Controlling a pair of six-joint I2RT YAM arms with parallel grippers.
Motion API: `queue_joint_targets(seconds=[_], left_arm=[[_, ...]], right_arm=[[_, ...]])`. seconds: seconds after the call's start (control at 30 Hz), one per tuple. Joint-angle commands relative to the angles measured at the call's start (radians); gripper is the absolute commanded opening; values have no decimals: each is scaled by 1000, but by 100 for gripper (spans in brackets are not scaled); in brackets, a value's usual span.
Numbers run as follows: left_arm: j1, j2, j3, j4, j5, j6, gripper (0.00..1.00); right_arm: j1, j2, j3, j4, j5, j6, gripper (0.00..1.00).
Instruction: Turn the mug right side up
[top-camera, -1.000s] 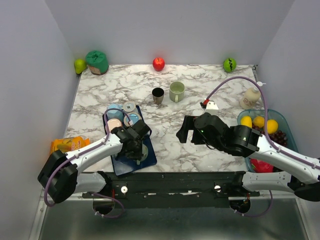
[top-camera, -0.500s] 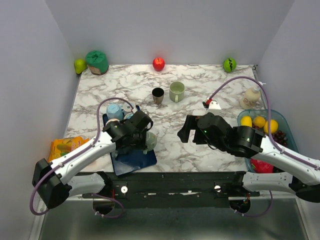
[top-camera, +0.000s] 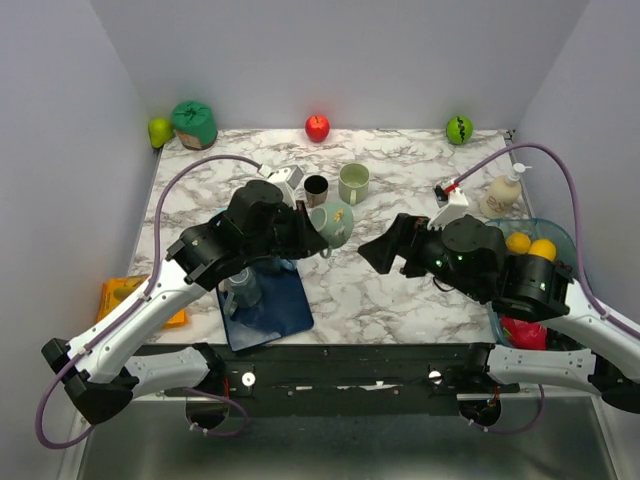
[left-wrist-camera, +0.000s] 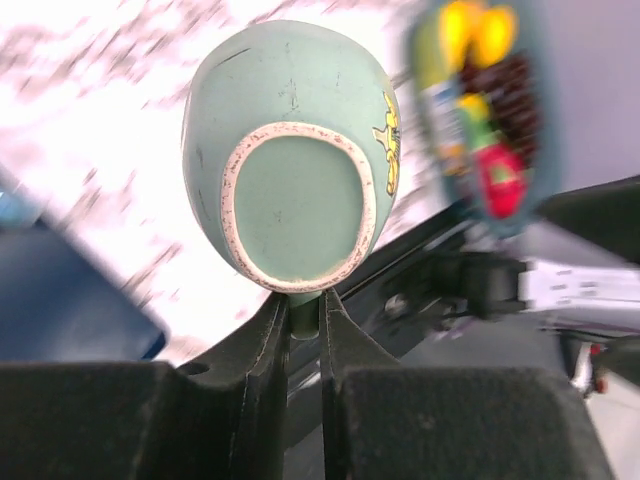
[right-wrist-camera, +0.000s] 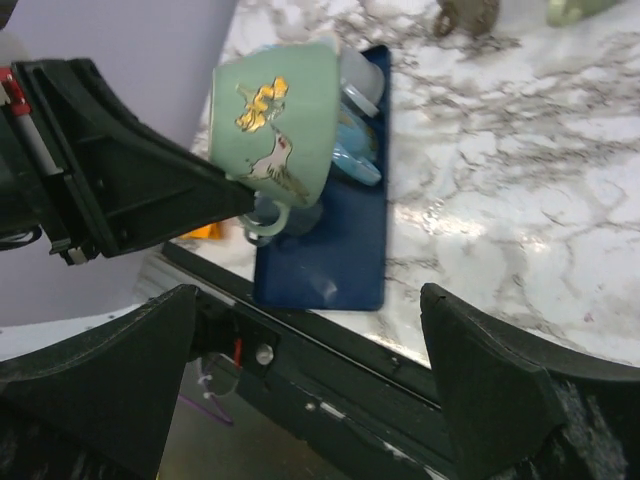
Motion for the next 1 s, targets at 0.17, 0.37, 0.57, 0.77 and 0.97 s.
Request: queue_joint_targets(seconds=[0.17, 0.37, 0.57, 0.77, 0.97], left_arm=[[6, -22, 89, 672, 195, -102, 0], [6, 1, 92, 992, 305, -211, 0], [7, 39, 126, 1164, 371, -298, 0], [6, 47, 130, 1224, 391, -343, 0], [6, 49, 118, 1281, 394, -367, 0]], right_arm=[[-10, -8, 85, 220, -121, -72, 94], [-10, -27, 150, 351, -115, -130, 79], [-11, -28, 211, 461, -114, -207, 74], [-10, 6, 286, 521, -164, -282, 68], [-11, 42, 324, 533, -203, -290, 57]])
